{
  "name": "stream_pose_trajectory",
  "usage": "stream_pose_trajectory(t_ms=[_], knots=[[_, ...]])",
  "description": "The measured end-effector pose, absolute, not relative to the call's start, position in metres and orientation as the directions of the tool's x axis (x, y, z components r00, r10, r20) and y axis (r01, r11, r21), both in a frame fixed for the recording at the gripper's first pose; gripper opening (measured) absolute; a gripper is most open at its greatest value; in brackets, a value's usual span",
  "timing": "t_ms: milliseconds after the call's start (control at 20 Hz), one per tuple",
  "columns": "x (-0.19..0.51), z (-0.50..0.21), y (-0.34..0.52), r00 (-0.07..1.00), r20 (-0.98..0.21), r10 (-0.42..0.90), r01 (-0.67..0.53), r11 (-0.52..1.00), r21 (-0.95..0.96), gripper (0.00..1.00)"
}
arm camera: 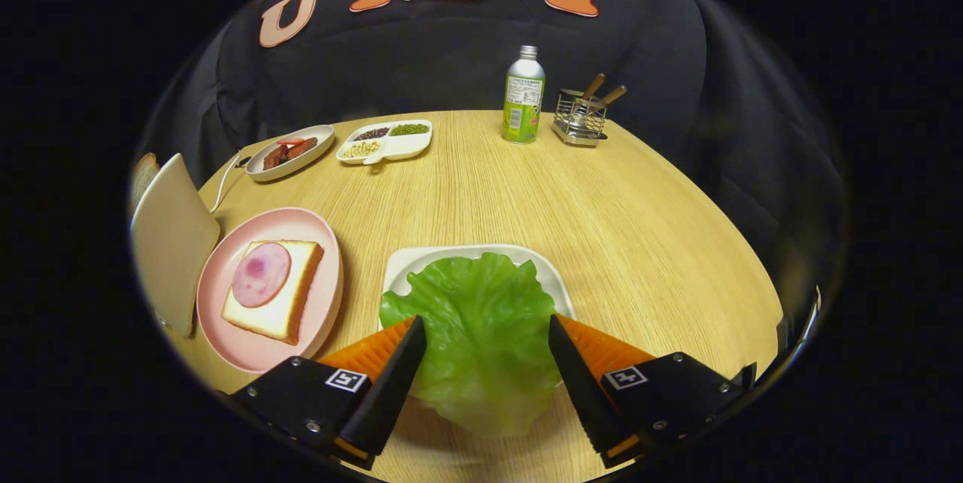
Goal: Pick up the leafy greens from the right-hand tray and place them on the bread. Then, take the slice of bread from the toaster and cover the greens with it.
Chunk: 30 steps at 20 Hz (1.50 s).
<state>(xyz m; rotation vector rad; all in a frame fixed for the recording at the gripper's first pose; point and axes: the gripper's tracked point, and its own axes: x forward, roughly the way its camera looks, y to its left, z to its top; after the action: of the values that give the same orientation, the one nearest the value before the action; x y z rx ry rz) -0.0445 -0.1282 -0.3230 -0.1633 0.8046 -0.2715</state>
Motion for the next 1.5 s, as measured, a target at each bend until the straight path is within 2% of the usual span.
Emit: stream_pose_trajectory(t_ms=[700, 850, 1050, 1250, 1500], knots=[[-0.049, -0.33, -0.12, 0.624, -0.733, -0.271, 0.174, 0.963, -0.208, 0.51], [-0.05, -0.328, -0.124, 0.616, -0.736, -0.281, 0.2, 0.959, -0.199, 0.26], [-0.05, -0.327, -0.123, 0.615, -0.738, -0.276, 0.182, 0.961, -0.207, 0.07], [-0.049, -0.322, -0.126, 0.614, -0.73, -0.299, 0.179, 0.954, -0.24, 0.01], [-0.044, -0.299, -0.12, 0.644, -0.707, -0.292, 0.192, 0.956, -0.22, 0.01]])
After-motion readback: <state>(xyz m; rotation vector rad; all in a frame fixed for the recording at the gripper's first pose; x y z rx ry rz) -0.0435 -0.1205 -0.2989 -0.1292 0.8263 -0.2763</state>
